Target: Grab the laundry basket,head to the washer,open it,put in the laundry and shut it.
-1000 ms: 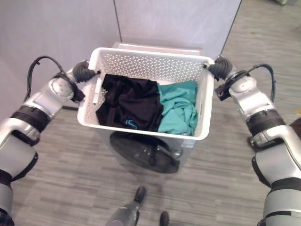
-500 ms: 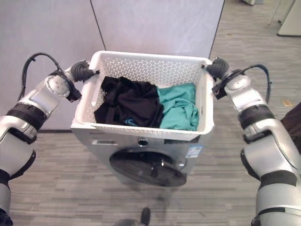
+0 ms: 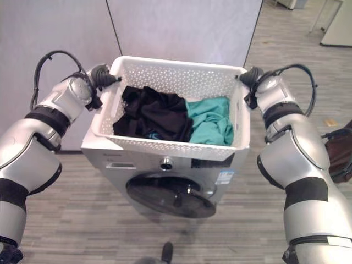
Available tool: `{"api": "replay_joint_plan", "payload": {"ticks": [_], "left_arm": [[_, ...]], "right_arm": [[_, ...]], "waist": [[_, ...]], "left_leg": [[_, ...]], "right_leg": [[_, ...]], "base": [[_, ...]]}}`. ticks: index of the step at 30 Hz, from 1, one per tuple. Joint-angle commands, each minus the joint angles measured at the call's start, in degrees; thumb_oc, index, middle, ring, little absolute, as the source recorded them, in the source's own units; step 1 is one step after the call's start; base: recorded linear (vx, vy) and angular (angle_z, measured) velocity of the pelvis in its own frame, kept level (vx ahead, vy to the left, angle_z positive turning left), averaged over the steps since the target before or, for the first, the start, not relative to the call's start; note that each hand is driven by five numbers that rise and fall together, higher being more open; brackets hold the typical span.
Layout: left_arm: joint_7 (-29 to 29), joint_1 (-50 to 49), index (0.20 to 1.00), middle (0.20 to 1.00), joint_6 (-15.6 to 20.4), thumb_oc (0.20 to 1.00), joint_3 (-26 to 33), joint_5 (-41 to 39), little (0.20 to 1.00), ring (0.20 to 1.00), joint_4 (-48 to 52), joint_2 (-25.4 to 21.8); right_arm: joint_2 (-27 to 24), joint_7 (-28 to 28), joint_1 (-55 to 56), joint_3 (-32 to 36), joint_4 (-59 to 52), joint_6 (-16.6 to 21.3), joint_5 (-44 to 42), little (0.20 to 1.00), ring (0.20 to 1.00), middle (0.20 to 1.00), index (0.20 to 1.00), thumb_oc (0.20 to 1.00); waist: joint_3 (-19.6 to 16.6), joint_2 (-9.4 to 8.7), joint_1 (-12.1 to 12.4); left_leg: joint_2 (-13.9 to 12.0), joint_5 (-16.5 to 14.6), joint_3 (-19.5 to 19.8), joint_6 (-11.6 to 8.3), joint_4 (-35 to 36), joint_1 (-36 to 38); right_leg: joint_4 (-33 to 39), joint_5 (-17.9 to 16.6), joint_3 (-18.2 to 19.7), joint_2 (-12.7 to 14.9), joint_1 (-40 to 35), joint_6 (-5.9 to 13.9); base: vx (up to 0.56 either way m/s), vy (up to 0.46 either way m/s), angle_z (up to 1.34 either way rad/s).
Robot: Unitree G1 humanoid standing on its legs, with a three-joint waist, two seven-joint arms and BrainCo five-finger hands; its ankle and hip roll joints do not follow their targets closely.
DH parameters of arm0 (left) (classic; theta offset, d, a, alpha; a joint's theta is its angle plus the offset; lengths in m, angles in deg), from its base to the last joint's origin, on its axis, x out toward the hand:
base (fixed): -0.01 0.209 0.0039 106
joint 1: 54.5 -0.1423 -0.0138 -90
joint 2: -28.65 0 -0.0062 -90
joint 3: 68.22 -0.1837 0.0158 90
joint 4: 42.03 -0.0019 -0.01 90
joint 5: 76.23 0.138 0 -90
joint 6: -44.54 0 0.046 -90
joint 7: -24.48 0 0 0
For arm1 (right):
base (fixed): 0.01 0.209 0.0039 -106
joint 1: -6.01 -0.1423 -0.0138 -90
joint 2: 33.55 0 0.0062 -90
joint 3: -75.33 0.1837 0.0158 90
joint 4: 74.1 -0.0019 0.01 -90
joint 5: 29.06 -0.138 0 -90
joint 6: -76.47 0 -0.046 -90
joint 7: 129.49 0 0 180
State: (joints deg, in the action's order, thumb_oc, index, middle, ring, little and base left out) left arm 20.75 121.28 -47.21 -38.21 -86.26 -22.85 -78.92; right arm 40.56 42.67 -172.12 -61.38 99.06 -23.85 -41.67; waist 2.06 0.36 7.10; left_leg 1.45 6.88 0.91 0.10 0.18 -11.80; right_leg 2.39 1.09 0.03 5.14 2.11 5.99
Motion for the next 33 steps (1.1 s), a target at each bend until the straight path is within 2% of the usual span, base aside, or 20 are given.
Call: {"api": "replay_joint_plan", "payload": {"ticks": [1,4,5,6,12,13,14,15,16,25,33], "left_arm": [[12.5,13.4,0.2,0.2,1.8,0.2,1.9,-1.1,0.2,0.2,-7.0,5.0],[13.7,15.3,0.2,0.2,2.1,0.2,3.1,-2.9,0.2,0.2,-7.0,6.3],[14.6,16.3,0.645,0.645,2.2,0.645,4.3,-4.5,0.645,0.645,-6.8,7.0],[14.6,16.5,1.0,1.0,2.2,1.0,4.7,-5.0,1.0,1.0,-7.0,7.3],[15.7,17.5,1.0,1.0,2.9,1.0,7.3,-8.8,1.0,1.0,-6.1,8.8],[16.5,17.9,1.0,1.0,3.2,1.0,7.9,-9.1,1.0,1.0,-5.7,9.0],[16.7,18.1,1.0,1.0,3.5,1.0,8.2,-9.3,1.0,1.0,-5.4,9.1],[16.7,18.1,1.0,1.0,3.5,1.0,8.2,-9.3,1.0,1.0,-5.4,9.2],[17.7,18.7,1.0,1.0,4.3,1.0,8.9,-9.5,1.0,1.0,-4.5,9.6],[19.3,19.0,1.0,1.0,5.6,1.0,10.5,-9.6,1.0,1.0,-2.7,11.1],[19.7,20.1,1.0,1.0,6.0,1.0,9.2,-7.9,1.0,1.0,-2.0,11.9]], "right_arm": [[-1.2,0.6,-10.8,-4.5,4.4,-0.3,1.4,0.2,0.2,0.2,0.2,0.2],[-2.5,0.8,-12.2,-4.5,6.1,-0.9,1.5,0.2,0.2,0.2,0.2,0.2],[-3.4,0.8,-12.2,-4.7,7.0,-1.4,1.8,0.2,0.2,0.2,0.2,0.2],[-3.7,0.6,-12.1,-4.5,7.1,-1.6,1.6,0.2,0.2,0.2,0.2,0.2],[-5.0,1.4,-12.5,-3.1,8.6,-2.3,0.2,0.2,0.2,0.2,0.2,0.2],[-5.4,1.7,-12.6,-2.7,8.6,-2.2,-0.1,0.238,0.238,0.238,0.238,0.238],[-5.6,1.8,-12.7,-2.7,8.5,-2.2,-0.1,0.442,0.442,0.442,0.442,0.442],[-5.6,1.8,-12.7,-2.7,8.5,-2.2,-0.1,0.812,0.812,0.812,0.812,0.812],[-5.8,1.9,-12.8,-2.7,8.5,-2.0,-0.2,1.0,1.0,1.0,1.0,1.0],[-4.8,2.1,-10.5,-1.4,7.1,-0.7,-1.6,1.0,1.0,1.0,1.0,1.0],[-4.4,1.8,-8.6,-0.9,6.7,-0.3,-1.1,1.0,1.0,1.0,1.0,1.0]], "waist": [[4.5,0.34,-0.9],[4.5,0.66,-0.9],[4.3,0.93,-1.1],[4.2,1.05,-1.3],[3.7,1.86,-1.4],[3.6,1.99,-1.3],[3.4,2.03,-1.3],[3.4,2.03,-1.3],[2.9,2.31,-1.2],[2.3,2.55,-1.4],[1.5,2.9,-1.1]], "left_leg": [[-1.6,-1.8,2.8,-2.52,2.9,1.5],[-1.0,-1.5,3.2,-2.55,3.4,0.7],[-0.6,-1.4,3.4,-2.58,3.7,0.4],[-0.4,-1.4,3.4,-2.55,3.8,0.2],[0.8,-1.5,4.0,-2.35,4.2,0.0],[1.0,-1.6,4.1,-2.3,4.3,0.0],[1.1,-1.6,4.2,-2.31,4.3,-0.1],[1.1,-1.6,4.2,-2.31,4.3,-0.2],[1.4,-1.6,4.2,-2.3,4.5,-0.6],[2.6,-2.0,4.6,-1.98,4.6,0.1],[3.4,-2.6,4.8,-1.64,4.6,1.4]], "right_leg": [[1.1,-1.4,-2.1,4.9,-3.4,5.92],[1.0,-1.4,-2.8,5.4,-2.7,6.09],[0.8,-1.5,-3.3,5.8,-2.4,6.17],[0.8,-1.4,-3.4,5.9,-2.3,6.18],[0.7,-1.9,-4.2,6.9,-2.0,6.5],[0.8,-2.1,-4.2,7.1,-1.9,6.6],[0.9,-2.2,-4.3,7.3,-1.9,6.68],[0.9,-2.2,-4.3,7.3,-1.8,6.68],[1.1,-2.3,-4.5,7.7,-1.5,6.84],[0.5,-2.6,-5.1,8.7,-2.3,7.07],[0.1,-2.6,-6.0,9.7,-3.6,7.51]], "base": [[0.04,0.018,0.03],[0.05,0.02,0.04],[0.05,0.015,0.06],[0.08,0.018,0.08],[0.06,0.021,0.08],[0.04,0.018,0.03],[0.02,0.014,0.04],[0.04,0.034,0.02],[0.0,0.0,0.0],[0.04,0.012,0.07],[0.04,0.018,0.04]]}}
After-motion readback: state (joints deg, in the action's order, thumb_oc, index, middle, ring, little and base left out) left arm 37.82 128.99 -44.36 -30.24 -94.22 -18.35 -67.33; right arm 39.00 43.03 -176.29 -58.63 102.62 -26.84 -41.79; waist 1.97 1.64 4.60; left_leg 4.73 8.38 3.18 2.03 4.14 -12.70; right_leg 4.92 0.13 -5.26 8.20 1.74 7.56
